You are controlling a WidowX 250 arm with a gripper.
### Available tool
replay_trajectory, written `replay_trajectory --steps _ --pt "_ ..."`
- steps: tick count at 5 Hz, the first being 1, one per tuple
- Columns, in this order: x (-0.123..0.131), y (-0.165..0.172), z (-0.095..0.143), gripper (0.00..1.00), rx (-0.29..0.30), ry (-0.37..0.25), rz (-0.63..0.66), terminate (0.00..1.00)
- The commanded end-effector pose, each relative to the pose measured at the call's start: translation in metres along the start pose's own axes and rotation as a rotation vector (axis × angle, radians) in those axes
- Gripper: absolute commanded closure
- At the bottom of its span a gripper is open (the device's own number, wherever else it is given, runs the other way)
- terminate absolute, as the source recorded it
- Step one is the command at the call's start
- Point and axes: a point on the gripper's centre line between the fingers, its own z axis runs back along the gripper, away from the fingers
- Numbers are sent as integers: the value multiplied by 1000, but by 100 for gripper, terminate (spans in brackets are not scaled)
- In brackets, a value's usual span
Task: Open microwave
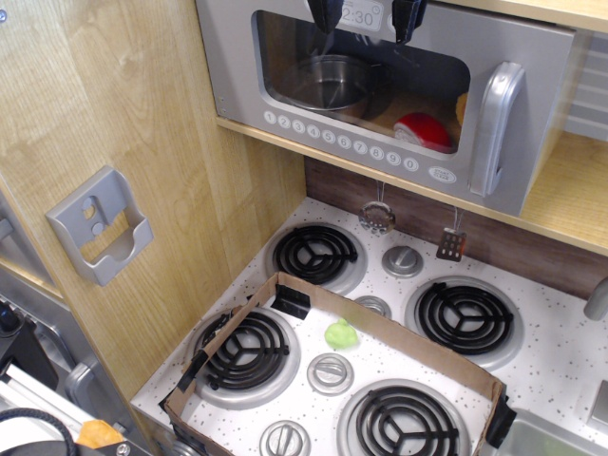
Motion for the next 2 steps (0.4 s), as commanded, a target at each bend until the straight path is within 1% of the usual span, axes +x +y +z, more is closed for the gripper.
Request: replay_trajectory --steps 1,2 --pt "0 0 0 0 0 0 0 0" --pt "-22 -15 -2 0 33 -93 46 0"
